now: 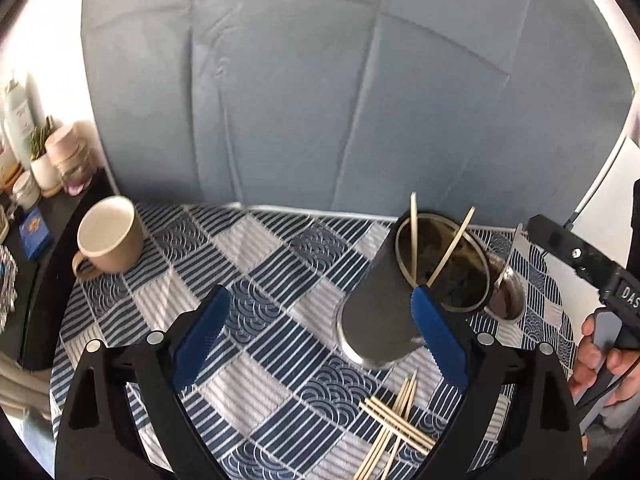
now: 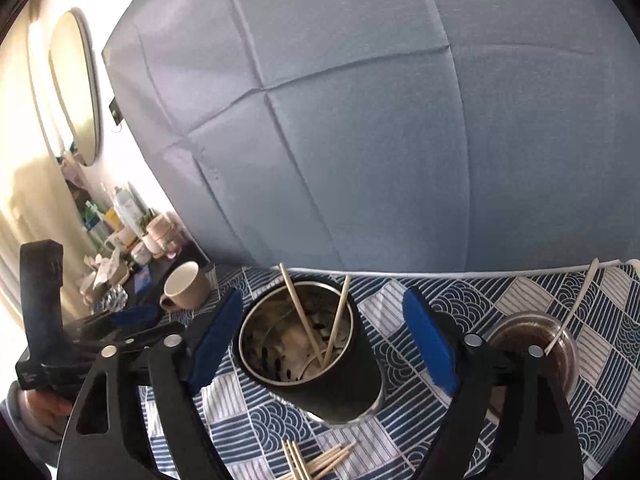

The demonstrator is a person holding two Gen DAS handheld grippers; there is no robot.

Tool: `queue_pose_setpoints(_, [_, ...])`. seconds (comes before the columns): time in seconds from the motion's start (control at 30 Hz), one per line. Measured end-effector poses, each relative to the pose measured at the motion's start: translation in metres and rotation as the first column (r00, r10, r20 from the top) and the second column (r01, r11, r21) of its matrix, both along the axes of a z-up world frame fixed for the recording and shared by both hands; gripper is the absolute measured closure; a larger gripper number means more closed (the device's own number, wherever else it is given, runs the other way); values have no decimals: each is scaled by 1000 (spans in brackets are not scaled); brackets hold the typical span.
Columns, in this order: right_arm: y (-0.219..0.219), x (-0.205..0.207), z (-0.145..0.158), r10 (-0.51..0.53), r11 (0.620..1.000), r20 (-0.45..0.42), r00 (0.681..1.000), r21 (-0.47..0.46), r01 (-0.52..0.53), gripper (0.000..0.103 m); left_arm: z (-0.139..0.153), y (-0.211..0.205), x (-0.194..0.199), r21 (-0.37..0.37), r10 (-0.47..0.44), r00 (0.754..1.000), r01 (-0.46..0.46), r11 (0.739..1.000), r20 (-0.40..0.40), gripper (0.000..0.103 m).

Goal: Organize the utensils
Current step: 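Move the right tool back to the chopsticks and grasp another one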

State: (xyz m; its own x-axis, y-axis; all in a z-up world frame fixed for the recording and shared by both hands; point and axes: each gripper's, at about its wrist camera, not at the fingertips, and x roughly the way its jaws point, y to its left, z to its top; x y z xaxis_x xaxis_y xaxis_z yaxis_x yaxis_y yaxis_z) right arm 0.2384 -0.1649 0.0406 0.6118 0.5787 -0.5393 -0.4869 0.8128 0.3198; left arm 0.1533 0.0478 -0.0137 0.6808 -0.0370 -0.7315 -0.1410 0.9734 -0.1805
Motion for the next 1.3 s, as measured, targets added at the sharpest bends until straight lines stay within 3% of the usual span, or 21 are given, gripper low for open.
queue_pose_setpoints(0.37, [1, -9, -21, -23, 997, -56, 998, -69, 19, 18, -45, 10, -27, -41, 61, 987, -68, 997, -151, 8])
queue_pose_setpoints(0.73, [3, -23, -50, -1, 993, -107, 994, -120, -12, 18, -92, 10, -57, -67, 105, 943, -133, 989, -316, 7])
queue_pose_setpoints(1.0, [5, -36, -80, 62, 981, -176, 982, -173, -93, 18, -117, 1, -75, -110, 94, 909, -150, 982, -405, 7])
queue_pose_setpoints(1.3, [4, -50, -137, 156, 934, -287, 945, -270, -236, 18, -140, -15, -99, -118, 103, 861, -185, 976, -499, 7])
